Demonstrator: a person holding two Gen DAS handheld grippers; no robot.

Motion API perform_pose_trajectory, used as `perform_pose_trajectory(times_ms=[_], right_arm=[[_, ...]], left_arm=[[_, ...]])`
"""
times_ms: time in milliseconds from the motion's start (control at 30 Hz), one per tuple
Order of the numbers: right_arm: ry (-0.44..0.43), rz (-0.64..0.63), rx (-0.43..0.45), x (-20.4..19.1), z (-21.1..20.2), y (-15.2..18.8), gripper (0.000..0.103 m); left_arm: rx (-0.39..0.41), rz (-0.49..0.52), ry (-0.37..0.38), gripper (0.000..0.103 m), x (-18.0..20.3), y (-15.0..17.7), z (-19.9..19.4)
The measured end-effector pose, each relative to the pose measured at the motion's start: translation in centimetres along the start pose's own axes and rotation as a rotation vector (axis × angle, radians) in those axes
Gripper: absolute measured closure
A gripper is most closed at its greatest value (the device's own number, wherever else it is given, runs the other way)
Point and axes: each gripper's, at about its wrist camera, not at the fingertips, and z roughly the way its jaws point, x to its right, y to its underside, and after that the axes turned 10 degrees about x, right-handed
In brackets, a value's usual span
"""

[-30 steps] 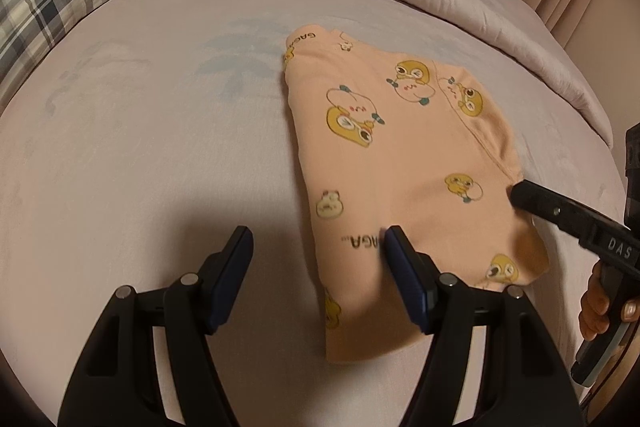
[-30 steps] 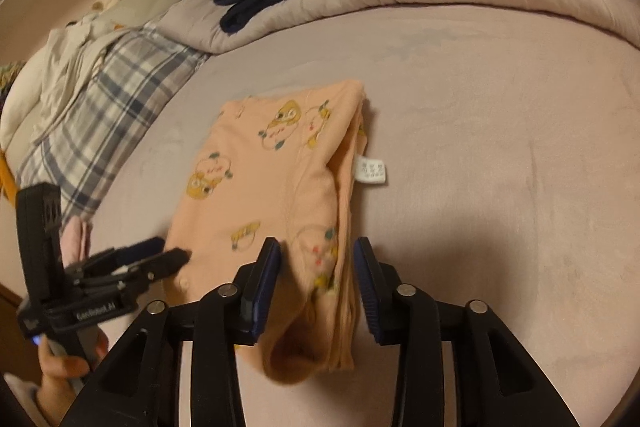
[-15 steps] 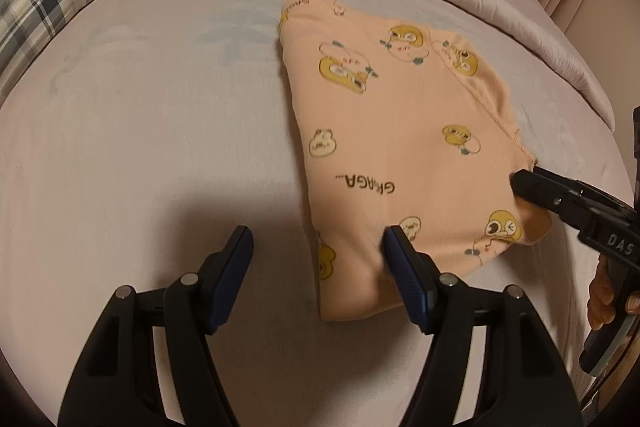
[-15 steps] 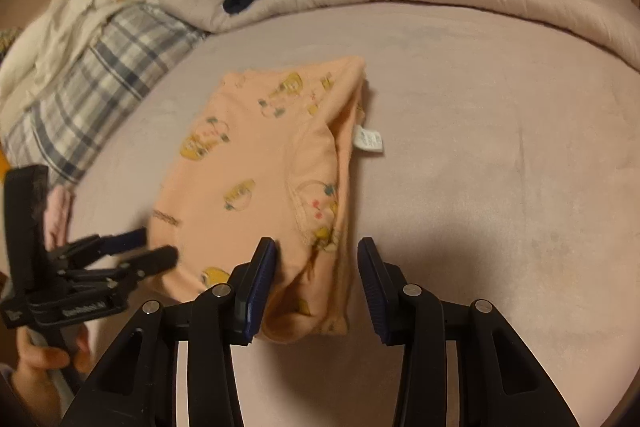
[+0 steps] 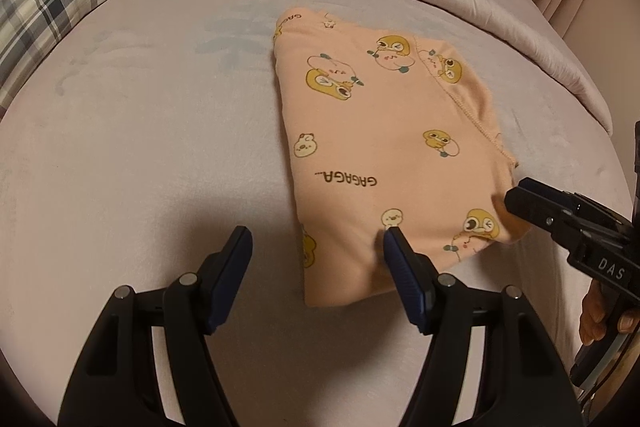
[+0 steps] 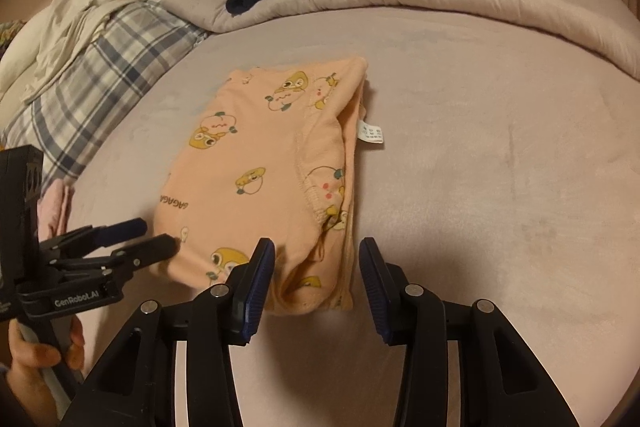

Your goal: Fold small clothes

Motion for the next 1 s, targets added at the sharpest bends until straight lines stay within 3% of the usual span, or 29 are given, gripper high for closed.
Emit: perform_pose_trajectory(times_ms=[233, 733, 1000], right_arm=[[-0.003, -0.004, 0.005, -0.3, 0.0, -0.2, 0.055], [0.007, -0.006, -0.028, -0.5, 1.2, 0.0, 0.052], [0.004, -0.002, -0.035, -0.5, 1.3, 0.1, 0.052]], left_arm=[[0.008, -0.008, -0.012, 0.028, -0.1, 0.1, -0.4], [-0.006, -0.022, -0.011, 0.024, -1.2, 0.3, 0.8], [0.013, 0.033, -0.039, 0.024, -1.1, 0.2, 0.8]])
